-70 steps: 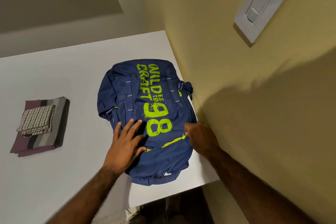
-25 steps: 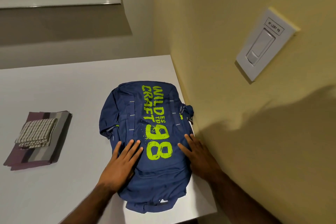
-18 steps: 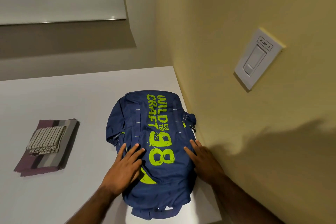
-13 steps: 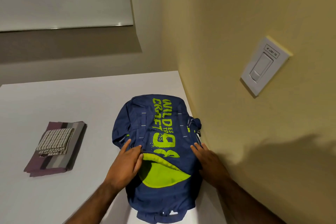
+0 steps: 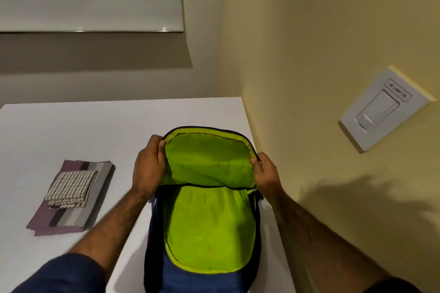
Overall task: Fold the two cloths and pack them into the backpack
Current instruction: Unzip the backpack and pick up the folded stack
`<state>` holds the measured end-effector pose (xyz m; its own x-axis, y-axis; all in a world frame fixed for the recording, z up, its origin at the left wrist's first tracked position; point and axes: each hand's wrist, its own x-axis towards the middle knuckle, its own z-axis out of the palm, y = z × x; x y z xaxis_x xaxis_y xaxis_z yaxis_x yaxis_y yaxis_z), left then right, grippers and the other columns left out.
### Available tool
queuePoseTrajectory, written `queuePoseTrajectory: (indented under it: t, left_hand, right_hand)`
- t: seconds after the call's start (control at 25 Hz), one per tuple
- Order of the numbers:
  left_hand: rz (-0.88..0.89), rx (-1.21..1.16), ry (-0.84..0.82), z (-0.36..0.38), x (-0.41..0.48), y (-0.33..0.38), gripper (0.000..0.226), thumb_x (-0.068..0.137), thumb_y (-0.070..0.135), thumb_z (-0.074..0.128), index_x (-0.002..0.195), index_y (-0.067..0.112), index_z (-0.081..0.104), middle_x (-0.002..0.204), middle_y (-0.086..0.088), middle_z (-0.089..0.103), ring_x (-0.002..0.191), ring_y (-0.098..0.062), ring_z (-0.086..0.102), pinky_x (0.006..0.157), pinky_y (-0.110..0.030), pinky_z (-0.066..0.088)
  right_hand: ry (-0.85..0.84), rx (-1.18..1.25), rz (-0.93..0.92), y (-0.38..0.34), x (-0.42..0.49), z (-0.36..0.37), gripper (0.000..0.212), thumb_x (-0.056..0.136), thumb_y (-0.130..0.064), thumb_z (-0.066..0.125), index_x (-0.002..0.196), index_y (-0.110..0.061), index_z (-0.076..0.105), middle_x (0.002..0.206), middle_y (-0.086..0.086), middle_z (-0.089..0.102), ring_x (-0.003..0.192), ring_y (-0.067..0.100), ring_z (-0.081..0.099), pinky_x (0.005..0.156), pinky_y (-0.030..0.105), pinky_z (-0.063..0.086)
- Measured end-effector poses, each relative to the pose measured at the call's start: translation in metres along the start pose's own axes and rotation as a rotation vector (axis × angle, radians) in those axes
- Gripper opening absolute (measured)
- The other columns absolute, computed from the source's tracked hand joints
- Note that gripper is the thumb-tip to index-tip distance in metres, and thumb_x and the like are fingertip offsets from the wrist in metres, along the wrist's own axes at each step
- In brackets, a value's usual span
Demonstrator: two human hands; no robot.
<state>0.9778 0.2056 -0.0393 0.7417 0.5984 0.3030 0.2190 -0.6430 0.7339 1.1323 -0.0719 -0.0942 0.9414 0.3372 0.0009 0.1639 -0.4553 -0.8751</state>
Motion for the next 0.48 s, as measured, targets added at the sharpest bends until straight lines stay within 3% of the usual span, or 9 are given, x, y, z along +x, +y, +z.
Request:
queuePoseTrajectory:
  t: [0.16, 0.28, 0.4, 0.48]
  left_hand:
    - [-0.147, 0.171, -0.033, 0.042, 0.056, -0.021, 0.024, 0.11, 0.036, 0.033, 0.1, 0.018, 0.046, 0.075, -0.005, 0.059, 0.069, -0.033, 0.057, 0.058, -0.038, 0.037]
    - [-0.224, 0.327, -0.137, 0.07, 0.087, -0.047, 0.021, 0.108, 0.031, 0.037, 0.12, 0.018, 0.049, 0.094, -0.014, 0.068, 0.082, -0.038, 0.062, 0.068, -0.04, 0.043]
    - [-0.275, 0.435, -0.253, 0.097, 0.103, -0.07, 0.034, 0.104, 0.021, 0.04, 0.138, 0.021, 0.045, 0.112, -0.015, 0.069, 0.098, -0.038, 0.064, 0.075, -0.04, 0.042]
    - [-0.23, 0.495, -0.31, 0.111, 0.104, -0.076, 0.033, 0.102, 0.021, 0.038, 0.133, 0.024, 0.048, 0.113, -0.01, 0.068, 0.098, -0.035, 0.063, 0.076, -0.039, 0.042]
  right_hand:
    - [0.137, -0.165, 0.08, -0.004, 0.051, 0.024, 0.014, 0.1, -0.02, 0.059, 0.108, -0.01, 0.052, 0.067, 0.003, 0.054, 0.067, 0.033, 0.056, 0.062, 0.036, 0.038]
    - [0.108, -0.436, 0.164, -0.004, 0.083, 0.045, 0.01, 0.101, -0.017, 0.051, 0.109, -0.012, 0.047, 0.091, 0.016, 0.064, 0.088, 0.041, 0.063, 0.071, 0.042, 0.042]
    - [0.079, -0.734, 0.039, 0.015, 0.098, 0.064, 0.023, 0.095, -0.003, 0.044, 0.114, -0.012, 0.054, 0.1, 0.014, 0.064, 0.087, 0.039, 0.065, 0.077, 0.044, 0.042]
    - [0.139, -0.782, -0.026, 0.032, 0.098, 0.077, 0.033, 0.085, 0.002, 0.045, 0.11, -0.012, 0.062, 0.094, 0.015, 0.061, 0.078, 0.039, 0.064, 0.075, 0.045, 0.043]
